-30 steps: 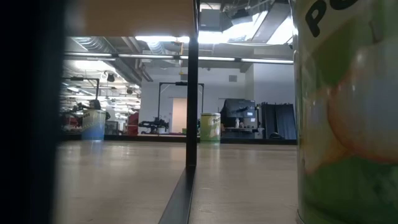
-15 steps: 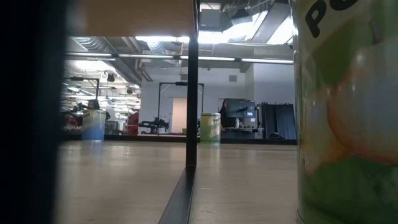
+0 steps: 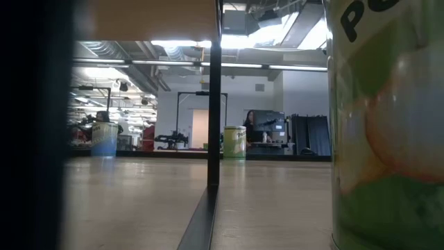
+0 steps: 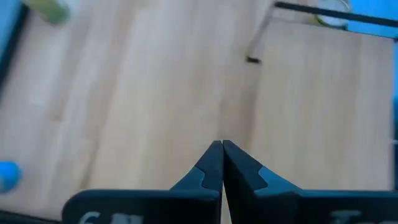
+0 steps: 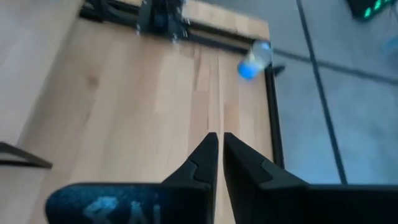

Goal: Pick and place cans onto a shelf
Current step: Put the canned peaches on the shelf

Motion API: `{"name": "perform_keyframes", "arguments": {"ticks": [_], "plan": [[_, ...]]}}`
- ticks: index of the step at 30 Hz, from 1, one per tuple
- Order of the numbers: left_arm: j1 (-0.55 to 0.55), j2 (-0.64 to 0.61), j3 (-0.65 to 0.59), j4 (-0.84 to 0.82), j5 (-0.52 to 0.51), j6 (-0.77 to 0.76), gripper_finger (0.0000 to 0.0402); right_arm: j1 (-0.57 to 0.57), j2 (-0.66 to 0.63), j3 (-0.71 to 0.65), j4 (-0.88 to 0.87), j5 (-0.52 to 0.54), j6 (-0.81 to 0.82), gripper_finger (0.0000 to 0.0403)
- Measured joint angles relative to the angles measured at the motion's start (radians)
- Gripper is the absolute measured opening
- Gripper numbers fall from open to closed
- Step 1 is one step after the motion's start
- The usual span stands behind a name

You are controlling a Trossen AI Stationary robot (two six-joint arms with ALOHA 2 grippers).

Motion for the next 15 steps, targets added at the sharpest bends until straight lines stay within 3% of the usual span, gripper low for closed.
{"name": "perform_keyframes", "arguments": {"ticks": [4, 8, 15], "plan": [[0.000, -0.114, -0.071, 0.001, -0.090, 0.007, 0.0000, -0.035, 0.006, -0.007, -0.073, -0.004, 0.035, 0.0029], [0.000, -0.241, -0.178, 0.072, -0.144, 0.023, 0.0000, -0.062, 0.005, -0.026, -0.071, -0.097, 0.043, 0.0028], [0.000, -0.443, -0.382, 0.220, -0.158, 0.063, 0.0000, -0.067, -0.013, -0.071, -0.078, -0.138, 0.059, 0.0028]]}}
